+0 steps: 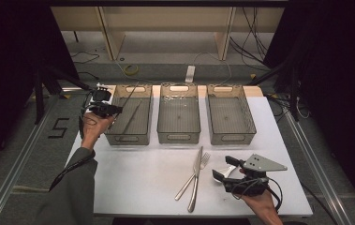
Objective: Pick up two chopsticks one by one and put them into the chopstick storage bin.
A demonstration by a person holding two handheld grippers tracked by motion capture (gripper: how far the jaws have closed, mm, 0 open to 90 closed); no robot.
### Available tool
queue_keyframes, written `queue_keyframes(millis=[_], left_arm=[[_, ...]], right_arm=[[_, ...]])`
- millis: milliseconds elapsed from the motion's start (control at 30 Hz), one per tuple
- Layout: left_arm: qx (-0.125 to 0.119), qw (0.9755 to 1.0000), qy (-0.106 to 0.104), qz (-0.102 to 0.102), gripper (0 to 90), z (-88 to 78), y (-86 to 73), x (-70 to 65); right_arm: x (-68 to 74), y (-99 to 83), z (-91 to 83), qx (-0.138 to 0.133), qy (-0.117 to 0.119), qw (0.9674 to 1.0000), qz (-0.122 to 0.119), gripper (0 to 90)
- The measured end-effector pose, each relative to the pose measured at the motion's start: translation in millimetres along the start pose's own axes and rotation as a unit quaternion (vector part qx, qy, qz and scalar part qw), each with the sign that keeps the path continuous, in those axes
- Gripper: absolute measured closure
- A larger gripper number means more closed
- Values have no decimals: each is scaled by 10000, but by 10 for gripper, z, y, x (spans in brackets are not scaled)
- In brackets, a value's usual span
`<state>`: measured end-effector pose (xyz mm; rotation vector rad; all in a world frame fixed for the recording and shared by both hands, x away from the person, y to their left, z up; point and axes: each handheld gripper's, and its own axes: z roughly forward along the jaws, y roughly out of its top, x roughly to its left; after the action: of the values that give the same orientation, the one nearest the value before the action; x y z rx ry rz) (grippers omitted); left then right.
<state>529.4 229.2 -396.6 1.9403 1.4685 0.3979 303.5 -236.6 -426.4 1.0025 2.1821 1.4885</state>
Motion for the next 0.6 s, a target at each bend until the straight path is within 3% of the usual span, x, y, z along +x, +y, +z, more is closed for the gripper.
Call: queue_keyframes(millis=[600], left_arm=[[229, 9997, 36, -53, 844, 194, -40, 36]], right_arm=[[-7, -3, 2, -7, 8, 10000, 9, 290]])
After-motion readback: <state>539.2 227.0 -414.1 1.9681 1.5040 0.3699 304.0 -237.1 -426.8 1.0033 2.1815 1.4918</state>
